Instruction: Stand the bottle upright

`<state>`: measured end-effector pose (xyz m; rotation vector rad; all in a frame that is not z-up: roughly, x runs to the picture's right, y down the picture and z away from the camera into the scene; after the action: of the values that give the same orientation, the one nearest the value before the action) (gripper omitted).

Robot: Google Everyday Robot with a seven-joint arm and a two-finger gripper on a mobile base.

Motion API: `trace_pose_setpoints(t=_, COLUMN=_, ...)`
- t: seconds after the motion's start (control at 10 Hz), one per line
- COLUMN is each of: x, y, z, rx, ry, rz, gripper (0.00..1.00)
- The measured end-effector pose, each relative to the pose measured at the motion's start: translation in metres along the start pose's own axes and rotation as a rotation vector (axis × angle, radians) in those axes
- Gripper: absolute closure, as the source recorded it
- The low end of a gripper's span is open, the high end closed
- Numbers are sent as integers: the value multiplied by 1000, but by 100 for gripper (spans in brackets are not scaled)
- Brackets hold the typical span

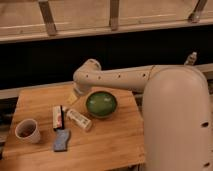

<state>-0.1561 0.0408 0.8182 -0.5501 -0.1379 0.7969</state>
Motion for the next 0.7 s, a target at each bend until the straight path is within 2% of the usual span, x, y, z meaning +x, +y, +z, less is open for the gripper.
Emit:
trace_pose_setpoints(t=0.1, x=-12, y=4, z=4, rx=-15, ry=-16, rz=-106, gripper=20)
trace_pose_setpoints(t=0.3, x=-23, y=6, z=8, rx=-27, ry=-33, rz=-214, gripper=20)
trace_pose_setpoints(t=0.4, x=-26, y=7, z=8, rx=-29, ry=-39, rz=-246, gripper=20)
trace_pose_setpoints(t=0.7, x=-24, y=4, z=13, rx=-33, ry=-16, rz=-220, gripper=20)
